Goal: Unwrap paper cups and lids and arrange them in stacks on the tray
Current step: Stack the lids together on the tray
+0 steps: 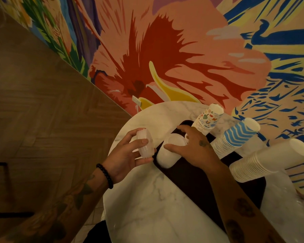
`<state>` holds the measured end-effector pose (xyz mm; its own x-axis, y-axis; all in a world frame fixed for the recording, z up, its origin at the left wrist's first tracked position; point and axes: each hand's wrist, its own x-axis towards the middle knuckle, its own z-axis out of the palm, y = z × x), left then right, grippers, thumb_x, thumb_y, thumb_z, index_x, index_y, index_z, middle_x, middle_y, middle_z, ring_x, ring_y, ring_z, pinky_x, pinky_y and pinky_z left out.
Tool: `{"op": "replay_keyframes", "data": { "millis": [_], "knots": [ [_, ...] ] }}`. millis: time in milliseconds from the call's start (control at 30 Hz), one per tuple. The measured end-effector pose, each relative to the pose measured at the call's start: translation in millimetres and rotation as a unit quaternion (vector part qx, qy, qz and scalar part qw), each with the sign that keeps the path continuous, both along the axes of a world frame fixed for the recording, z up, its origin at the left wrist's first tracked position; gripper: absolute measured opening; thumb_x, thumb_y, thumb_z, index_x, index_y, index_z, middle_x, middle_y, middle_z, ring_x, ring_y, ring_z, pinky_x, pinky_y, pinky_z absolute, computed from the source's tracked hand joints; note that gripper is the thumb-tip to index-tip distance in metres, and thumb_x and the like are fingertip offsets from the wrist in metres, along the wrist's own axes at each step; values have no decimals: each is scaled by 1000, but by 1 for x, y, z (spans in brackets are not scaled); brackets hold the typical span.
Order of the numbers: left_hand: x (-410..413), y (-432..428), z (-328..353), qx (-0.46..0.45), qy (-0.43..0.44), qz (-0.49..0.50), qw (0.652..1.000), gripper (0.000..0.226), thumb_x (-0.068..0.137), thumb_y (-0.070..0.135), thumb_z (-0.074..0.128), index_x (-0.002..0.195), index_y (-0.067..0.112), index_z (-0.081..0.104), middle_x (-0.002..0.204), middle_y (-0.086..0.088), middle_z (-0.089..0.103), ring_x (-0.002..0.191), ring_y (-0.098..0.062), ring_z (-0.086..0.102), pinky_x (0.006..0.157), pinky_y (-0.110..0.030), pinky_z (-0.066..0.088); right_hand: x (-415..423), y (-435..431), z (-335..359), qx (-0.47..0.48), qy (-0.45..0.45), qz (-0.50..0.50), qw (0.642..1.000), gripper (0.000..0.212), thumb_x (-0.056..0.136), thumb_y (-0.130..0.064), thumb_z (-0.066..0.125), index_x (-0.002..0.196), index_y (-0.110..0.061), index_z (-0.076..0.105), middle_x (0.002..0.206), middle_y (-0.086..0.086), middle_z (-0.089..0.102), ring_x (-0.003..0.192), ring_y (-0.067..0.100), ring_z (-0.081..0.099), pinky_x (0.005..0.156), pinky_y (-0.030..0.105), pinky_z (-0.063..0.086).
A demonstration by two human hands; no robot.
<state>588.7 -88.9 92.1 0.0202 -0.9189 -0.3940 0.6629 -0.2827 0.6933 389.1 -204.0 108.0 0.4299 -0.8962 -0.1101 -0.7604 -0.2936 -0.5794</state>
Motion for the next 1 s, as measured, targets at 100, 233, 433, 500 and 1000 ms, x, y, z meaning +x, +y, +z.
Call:
{"op": "replay_keyframes", "data": {
  "millis": [100, 233, 433, 500, 1000],
  "knots": [
    [-3, -2, 3, -6, -1, -19, 1000, 55, 82, 21, 74, 134, 23, 55, 128, -15, 63, 105, -35, 70, 70, -35, 60, 6, 10, 17, 24, -109, 46, 993, 67, 74, -56, 81, 133, -41, 53, 134, -21, 54, 115, 0, 53, 88, 23, 46],
    [-6, -4, 5, -9, -7, -44, 999, 58, 78, 28, 71, 134, 24, 56, 129, -17, 63, 105, -32, 68, 73, -36, 60, 15, 22, 24, 83, -115, 120, 983, 77, 72, -52, 84, 140, -43, 48, 136, -26, 51, 117, -4, 51, 83, 18, 42],
    [-6, -2, 3, -11, -2, -70, 997, 56, 79, 37, 70, 132, 24, 58, 129, -16, 64, 111, -35, 66, 74, -36, 60, 20, 26, 17, 81, -125, 130, 980, 73, 74, -44, 87, 136, -38, 51, 132, -24, 56, 118, -3, 53, 86, 19, 45],
    [-6, -2, 0, -5, 8, -73, 997, 56, 80, 37, 70, 133, 23, 58, 132, -16, 62, 111, -35, 65, 72, -36, 60, 20, 27, 16, 91, -134, 123, 979, 71, 72, -43, 88, 133, -38, 52, 128, -22, 57, 115, -3, 55, 85, 19, 45],
    [-1, -6, 5, 11, 51, -28, 998, 49, 84, 32, 67, 132, 23, 58, 123, -19, 66, 112, -40, 66, 69, -36, 62, -7, -6, 22, 25, -131, 28, 991, 69, 70, -48, 86, 130, -38, 53, 119, -15, 54, 99, 2, 58, 74, 18, 50]
  ]
}}
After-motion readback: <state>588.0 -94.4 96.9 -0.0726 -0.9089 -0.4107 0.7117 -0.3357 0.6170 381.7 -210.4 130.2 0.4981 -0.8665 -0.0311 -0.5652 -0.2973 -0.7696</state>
